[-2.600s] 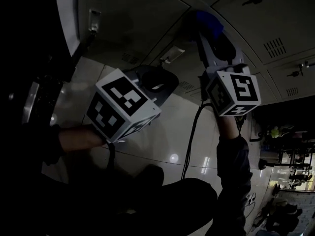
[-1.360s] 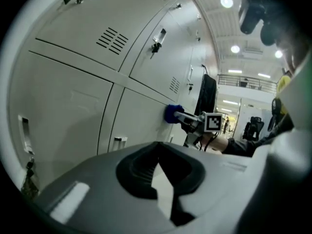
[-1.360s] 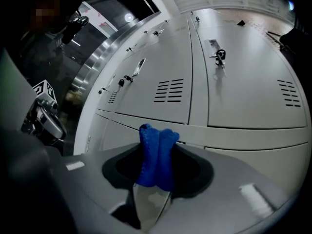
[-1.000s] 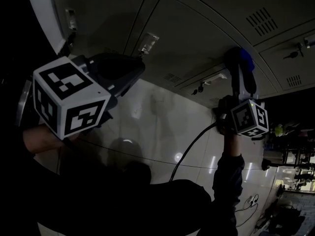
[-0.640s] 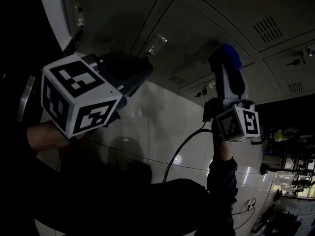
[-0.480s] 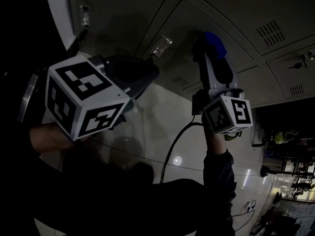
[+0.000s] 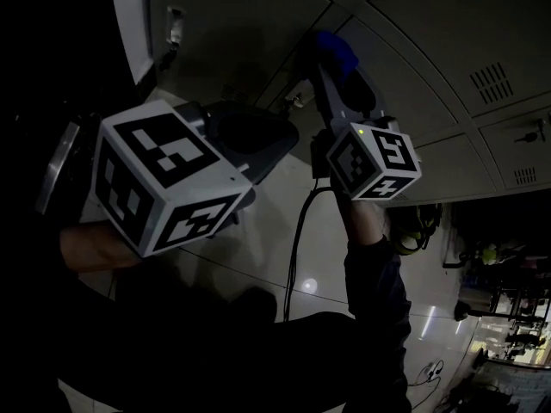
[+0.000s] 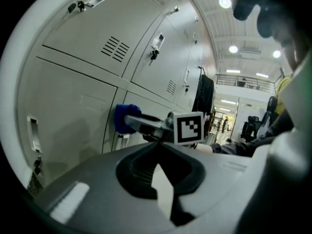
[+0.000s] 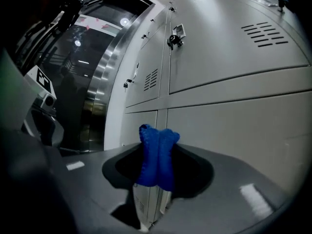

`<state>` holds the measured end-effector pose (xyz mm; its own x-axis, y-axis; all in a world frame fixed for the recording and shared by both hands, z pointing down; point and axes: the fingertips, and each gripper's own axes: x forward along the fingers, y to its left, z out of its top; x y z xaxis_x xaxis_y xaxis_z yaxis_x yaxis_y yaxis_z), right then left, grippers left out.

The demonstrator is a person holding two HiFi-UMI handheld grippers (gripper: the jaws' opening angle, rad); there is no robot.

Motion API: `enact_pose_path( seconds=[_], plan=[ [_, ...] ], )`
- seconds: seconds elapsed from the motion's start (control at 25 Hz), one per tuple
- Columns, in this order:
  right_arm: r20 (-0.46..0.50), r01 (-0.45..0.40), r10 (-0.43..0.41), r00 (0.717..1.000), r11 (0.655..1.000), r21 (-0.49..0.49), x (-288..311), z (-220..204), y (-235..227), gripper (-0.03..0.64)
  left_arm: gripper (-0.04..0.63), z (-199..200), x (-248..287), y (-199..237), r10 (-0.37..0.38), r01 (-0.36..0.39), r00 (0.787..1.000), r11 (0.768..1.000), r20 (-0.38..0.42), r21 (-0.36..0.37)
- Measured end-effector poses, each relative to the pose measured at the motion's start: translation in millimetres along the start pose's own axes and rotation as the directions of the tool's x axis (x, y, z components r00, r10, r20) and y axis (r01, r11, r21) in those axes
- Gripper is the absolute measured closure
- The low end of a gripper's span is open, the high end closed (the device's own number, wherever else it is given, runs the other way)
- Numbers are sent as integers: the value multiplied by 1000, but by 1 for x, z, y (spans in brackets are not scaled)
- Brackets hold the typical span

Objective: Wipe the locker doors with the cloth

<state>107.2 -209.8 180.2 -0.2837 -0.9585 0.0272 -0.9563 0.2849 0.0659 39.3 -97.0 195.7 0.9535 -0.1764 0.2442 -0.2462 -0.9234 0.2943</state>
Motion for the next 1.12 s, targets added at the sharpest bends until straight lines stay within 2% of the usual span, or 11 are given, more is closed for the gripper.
enact_pose_path(
  seconds=[0.4,1.12],
  plan=[
    [5,50,-50,999,999,1,-17,-4,-25,459,595,-2,7,-5,-10,10,1000,1000,-13,7],
    [10,196,-196,981,981,-11,-110,-16,-116,449,595,-19,46,-12,-27,28,997,1000,-78,5]
  ],
)
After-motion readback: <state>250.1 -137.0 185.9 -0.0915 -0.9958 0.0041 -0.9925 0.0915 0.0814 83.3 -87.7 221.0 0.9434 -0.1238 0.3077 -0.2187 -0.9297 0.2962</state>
